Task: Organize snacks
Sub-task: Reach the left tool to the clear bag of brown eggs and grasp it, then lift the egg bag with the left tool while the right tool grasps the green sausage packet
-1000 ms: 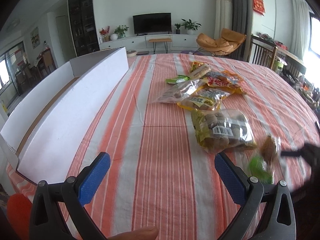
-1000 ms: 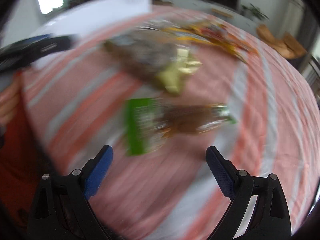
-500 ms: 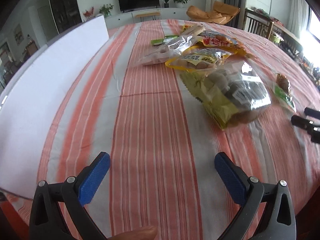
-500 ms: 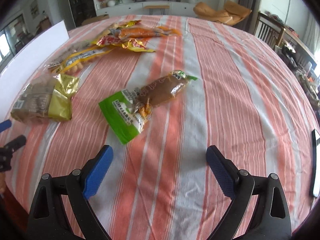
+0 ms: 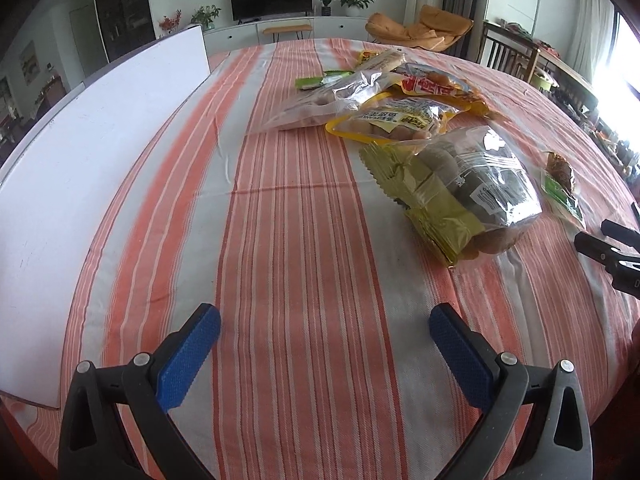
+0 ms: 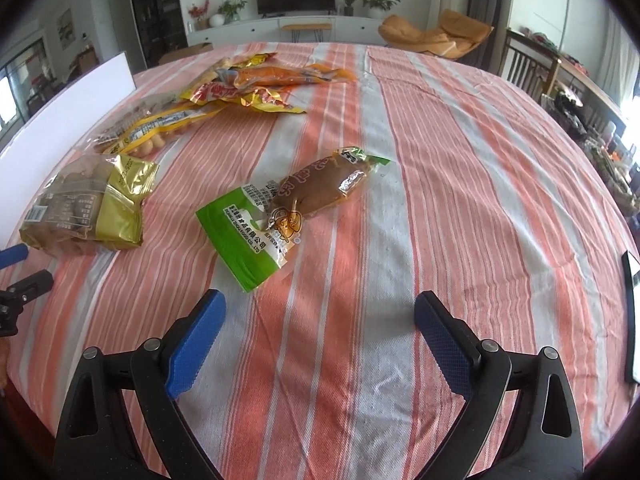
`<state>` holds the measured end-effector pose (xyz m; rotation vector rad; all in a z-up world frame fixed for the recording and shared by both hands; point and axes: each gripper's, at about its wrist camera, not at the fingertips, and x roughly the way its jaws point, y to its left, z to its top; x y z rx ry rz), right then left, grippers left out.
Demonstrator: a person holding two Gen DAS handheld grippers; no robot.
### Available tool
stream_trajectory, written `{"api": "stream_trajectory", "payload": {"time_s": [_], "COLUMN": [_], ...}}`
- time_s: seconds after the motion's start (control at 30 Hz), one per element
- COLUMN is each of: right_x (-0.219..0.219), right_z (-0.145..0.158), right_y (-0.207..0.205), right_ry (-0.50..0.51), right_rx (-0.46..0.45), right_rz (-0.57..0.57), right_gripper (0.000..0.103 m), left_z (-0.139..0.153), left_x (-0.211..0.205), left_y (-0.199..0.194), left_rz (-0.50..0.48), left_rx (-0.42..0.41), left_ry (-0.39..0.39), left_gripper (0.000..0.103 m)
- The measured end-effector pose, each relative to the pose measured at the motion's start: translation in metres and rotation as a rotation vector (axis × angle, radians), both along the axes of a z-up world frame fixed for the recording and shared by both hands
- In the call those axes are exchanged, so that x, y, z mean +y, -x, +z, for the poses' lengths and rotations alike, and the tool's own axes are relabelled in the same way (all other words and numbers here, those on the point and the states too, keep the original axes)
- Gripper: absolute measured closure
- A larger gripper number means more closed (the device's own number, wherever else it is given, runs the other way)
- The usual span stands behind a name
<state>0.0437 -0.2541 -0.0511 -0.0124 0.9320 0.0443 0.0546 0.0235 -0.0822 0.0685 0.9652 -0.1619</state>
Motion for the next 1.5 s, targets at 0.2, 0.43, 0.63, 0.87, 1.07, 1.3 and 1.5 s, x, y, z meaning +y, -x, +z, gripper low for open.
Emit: {"api": "stream_trajectory", "payload": {"time_s": [0.2, 0.43, 0.63, 0.87, 1.07, 1.3, 1.5], "right_x": [0.000, 0.000, 0.000, 0.000, 0.000, 0.000, 0.000], "right_z": [-0.001, -0.001, -0.001, -0.001, -0.002, -0.002, -0.002], "right_y": [0.002, 0.002, 0.002, 0.002, 0.001, 0.001, 0.001], "right_ry": [0.001, 0.003, 0.003, 0.003, 0.004, 0.004, 0.004], "right_rx": [-0.016, -0.026, -0.025, -0.028, -0.027, -0.028, -0.028], "right_rz": [0.001, 0.002, 0.002, 0.003, 0.003, 0.002, 0.002], "right_gripper": [0.005, 0.005, 0.005, 0.005, 0.005, 0.005, 0.005], "left_z": [0.001, 0.033, 0.090, 0.089, 0.058, 0.044, 0.047], "left_x": [0.000, -0.001, -0.038, -0.083, -0.115, -0.105, -0.057], "left_y": [-0.002, -0.004, -0.009, -0.039, -0.066, -0.055, -0.025], "left_rz": [-0.052, -0.262, -0.560, -0.806, -0.859, -0.749, -0.552], "left_rx": [0.030, 0.043, -0.084, -0.021, 0.117, 0.108, 0.108], "left_ry": [-0.005, -0.023, -0.155, -0.161, -0.160, -0.166, -0.094], "left_gripper": [0.000, 0.000, 0.000, 0.000, 0.000, 0.039, 0.041]}}
